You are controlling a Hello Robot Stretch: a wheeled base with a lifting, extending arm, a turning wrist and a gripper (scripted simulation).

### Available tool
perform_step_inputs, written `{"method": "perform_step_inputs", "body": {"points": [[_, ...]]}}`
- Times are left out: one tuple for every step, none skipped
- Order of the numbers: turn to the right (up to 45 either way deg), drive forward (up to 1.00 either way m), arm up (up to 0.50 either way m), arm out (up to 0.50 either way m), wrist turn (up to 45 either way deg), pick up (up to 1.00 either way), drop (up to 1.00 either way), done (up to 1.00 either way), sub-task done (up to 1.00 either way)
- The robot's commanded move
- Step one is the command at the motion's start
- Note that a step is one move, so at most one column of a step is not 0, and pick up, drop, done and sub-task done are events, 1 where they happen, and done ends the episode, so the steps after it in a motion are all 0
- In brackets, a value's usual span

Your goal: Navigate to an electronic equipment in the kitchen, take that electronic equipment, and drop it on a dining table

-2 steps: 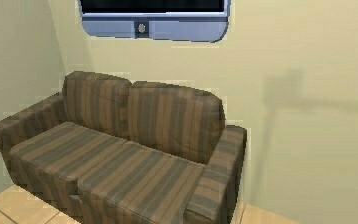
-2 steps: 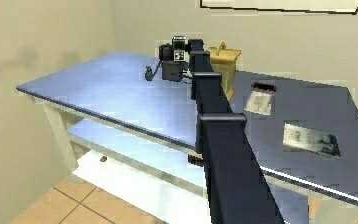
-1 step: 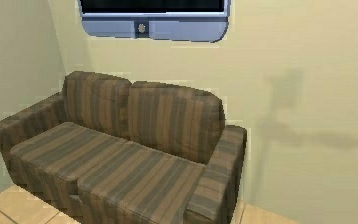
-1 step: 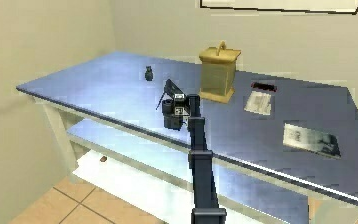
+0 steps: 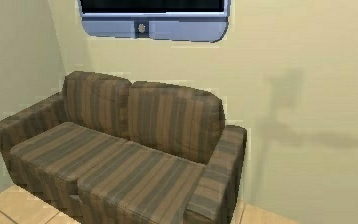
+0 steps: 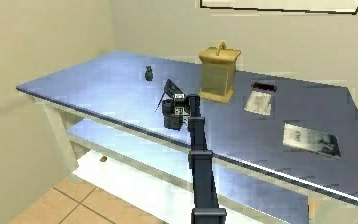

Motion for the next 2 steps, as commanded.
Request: {"method": "perform_step_inputs", "body": {"points": [[0.0, 0.00, 0.10, 0.00, 0.0, 0.00, 0.00, 0.00, 0.00], [0.0, 0.00, 0.00, -0.08, 0.0, 0.00, 0.00, 0.00, 0.00]]}}
